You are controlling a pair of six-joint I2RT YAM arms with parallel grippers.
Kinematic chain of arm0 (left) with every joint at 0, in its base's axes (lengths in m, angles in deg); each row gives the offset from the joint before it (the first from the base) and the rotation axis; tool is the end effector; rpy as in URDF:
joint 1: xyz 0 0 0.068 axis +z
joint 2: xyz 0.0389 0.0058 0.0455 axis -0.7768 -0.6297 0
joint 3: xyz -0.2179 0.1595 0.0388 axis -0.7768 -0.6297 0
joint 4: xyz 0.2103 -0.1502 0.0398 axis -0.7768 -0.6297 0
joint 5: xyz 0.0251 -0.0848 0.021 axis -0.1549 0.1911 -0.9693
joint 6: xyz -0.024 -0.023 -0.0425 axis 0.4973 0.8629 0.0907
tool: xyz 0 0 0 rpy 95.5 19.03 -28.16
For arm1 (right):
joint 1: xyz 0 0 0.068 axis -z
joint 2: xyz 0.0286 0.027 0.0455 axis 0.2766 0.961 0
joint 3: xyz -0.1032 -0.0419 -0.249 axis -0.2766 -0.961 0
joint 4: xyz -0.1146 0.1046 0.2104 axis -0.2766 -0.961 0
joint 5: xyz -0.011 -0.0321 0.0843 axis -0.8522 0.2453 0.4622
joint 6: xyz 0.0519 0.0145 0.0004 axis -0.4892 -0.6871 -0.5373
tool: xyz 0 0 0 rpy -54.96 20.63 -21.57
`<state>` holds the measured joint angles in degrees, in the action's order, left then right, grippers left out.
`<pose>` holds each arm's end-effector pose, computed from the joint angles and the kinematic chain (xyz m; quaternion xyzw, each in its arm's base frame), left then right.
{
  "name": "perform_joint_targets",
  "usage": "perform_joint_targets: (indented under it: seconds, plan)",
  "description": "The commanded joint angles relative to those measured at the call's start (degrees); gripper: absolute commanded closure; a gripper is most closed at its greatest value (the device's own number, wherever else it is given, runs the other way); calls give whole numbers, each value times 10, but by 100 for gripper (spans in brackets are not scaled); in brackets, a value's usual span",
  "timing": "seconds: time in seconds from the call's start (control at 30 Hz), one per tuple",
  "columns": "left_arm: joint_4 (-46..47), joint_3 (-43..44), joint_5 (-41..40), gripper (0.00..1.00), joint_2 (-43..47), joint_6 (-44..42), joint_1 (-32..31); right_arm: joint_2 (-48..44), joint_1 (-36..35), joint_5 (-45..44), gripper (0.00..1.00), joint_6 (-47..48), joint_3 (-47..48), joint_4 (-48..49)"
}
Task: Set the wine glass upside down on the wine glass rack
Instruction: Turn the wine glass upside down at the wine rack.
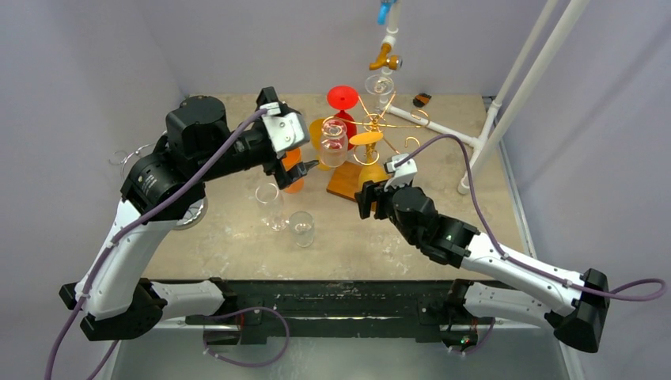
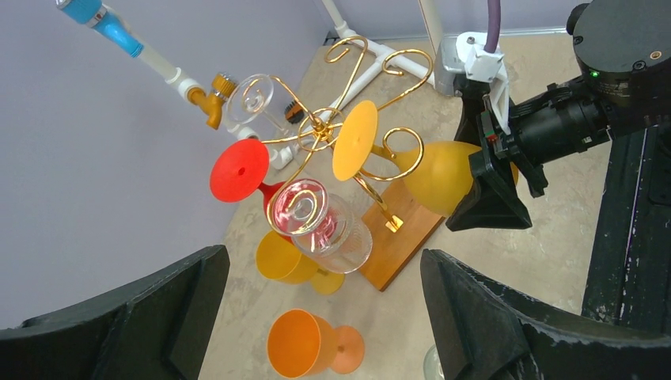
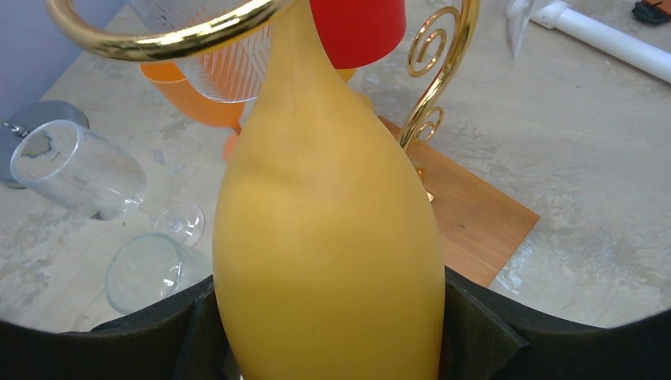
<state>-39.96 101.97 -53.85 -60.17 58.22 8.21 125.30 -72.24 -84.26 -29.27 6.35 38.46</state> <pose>0.1326 -0.1349 0.5317 0.5016 0.5935 -0.1884 0.6005 0.1368 0.1707 0.3164 -0.0848 0.7903 0.1794 0.5797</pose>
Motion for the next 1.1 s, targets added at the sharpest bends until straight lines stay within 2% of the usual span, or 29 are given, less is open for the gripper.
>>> perform_joint_targets:
  seconds: [0.0,0.53,1.07]
  plan:
    - [-10,2,-23,0,6,20,2,3,2,13,48,15,23,45]
    - [4,-18,-28,0,12,18,2,17,2,59,49,36,7,103]
    - [11,-22,-30,0,5,17,3,-71,3,45,49,48,-74,146]
